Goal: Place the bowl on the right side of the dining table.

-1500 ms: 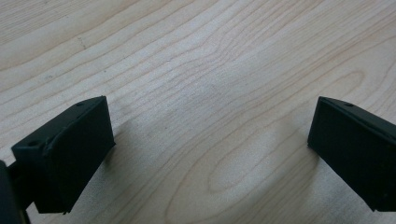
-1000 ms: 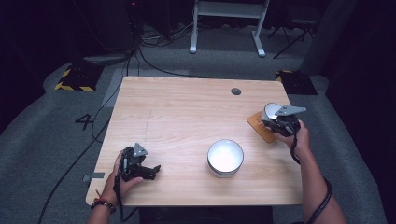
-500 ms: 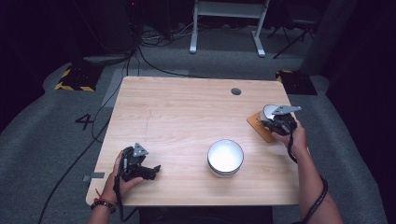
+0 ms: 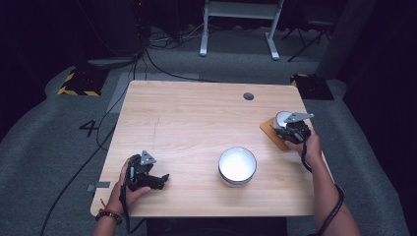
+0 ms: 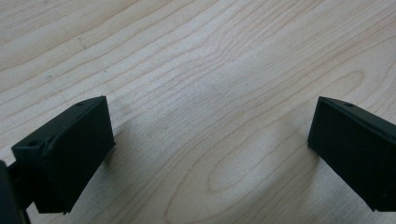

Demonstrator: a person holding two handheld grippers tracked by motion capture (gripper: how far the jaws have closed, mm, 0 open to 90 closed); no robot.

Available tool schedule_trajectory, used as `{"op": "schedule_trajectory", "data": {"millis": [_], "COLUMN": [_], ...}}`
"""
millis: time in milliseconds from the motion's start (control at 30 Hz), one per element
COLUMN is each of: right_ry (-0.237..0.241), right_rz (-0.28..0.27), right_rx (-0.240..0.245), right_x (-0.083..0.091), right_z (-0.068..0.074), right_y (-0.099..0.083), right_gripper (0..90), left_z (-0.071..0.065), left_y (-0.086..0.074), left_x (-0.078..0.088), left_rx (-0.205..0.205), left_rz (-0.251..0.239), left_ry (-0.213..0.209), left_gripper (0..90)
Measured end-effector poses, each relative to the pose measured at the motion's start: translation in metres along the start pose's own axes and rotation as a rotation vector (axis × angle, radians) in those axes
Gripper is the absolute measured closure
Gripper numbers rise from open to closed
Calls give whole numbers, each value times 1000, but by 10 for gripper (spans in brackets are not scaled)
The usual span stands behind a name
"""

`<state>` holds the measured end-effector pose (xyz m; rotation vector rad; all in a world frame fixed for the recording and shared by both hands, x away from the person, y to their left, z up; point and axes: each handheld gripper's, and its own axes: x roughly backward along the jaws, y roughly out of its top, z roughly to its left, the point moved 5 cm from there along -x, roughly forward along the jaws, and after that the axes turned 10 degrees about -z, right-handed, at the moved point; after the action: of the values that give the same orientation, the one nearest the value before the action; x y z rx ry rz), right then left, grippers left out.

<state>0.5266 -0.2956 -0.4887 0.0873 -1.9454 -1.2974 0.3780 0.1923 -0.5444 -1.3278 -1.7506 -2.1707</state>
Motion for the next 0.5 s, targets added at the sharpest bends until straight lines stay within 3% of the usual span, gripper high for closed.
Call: {"op": "schedule_trajectory", "data": {"millis": [333, 433, 500], "right_ry": [4, 18, 23], "right_rz": [-9, 2, 1], "right_rx": [-31, -2, -13], "right_x": [-3, -3, -4], "right_z": [0, -1, 0], "right_y": [-1, -3, -4], "right_gripper": [819, 822, 821], "left_z": [0, 0, 0], "left_y": [0, 0, 0], "left_x": [0, 0, 0], "left_rx": [0, 0, 0], "left_rz": [0, 0, 0], "left_ry": [0, 1, 0], "left_gripper": [3, 3, 3]}}
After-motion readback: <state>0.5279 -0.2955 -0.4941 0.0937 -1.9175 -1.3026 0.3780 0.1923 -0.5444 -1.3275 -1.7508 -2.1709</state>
